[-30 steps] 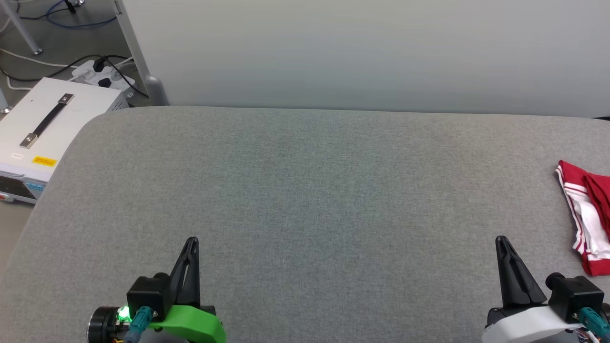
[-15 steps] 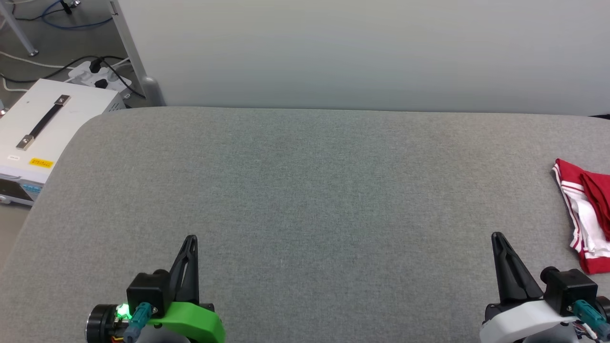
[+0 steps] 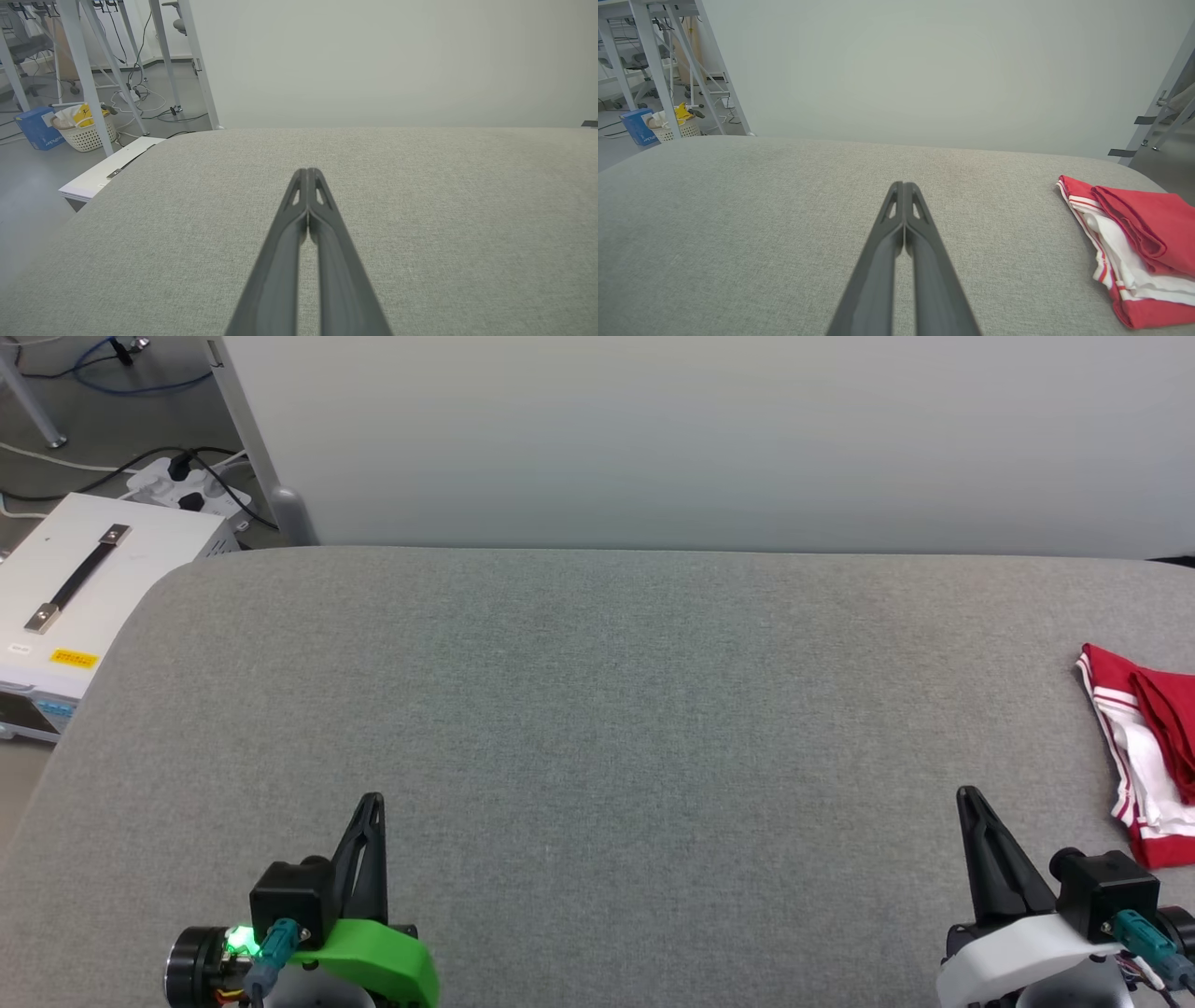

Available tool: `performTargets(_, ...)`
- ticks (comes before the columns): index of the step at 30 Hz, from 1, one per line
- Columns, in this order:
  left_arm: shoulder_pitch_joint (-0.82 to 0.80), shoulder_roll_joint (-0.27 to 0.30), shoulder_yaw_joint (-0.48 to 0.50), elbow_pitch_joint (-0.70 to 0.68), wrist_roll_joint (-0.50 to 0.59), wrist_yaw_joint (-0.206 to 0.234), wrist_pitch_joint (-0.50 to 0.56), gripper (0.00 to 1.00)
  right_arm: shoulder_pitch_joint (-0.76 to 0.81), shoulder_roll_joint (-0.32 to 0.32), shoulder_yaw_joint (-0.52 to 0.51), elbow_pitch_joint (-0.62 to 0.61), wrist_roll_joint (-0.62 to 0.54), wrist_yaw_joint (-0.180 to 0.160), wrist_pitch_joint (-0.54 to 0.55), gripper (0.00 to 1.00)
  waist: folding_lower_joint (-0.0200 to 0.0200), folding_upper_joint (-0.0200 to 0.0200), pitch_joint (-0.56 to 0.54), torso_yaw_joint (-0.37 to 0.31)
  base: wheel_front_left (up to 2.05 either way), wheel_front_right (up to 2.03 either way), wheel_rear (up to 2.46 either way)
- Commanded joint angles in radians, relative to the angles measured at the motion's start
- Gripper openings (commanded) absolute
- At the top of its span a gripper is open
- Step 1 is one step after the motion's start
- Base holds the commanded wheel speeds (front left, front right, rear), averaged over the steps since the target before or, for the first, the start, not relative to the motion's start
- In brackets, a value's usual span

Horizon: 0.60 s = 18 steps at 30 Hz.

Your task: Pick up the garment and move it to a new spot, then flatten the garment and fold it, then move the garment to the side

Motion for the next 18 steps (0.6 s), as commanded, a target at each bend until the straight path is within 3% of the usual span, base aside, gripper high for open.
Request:
performTargets(1, -0.022, -0.004, 0.004, -0.005, 0.007, 0.006, 0.007, 0.00, -0.021, 0.001, 0.003, 0.001, -0.009, 0.000, 0.007, 0.00, 0.0000, 0.0000, 0.000, -0.001, 0.00, 0.00, 0.00)
performTargets(18, -0.031, -0.005, 0.010, -0.018, 0.019, 0.012, 0.042, 0.00, -0.038, 0.001, 0.007, 0.002, -0.030, -0.001, 0.041, 0.00, 0.0000, 0.0000, 0.002, -0.010, 0.00, 0.00, 0.00)
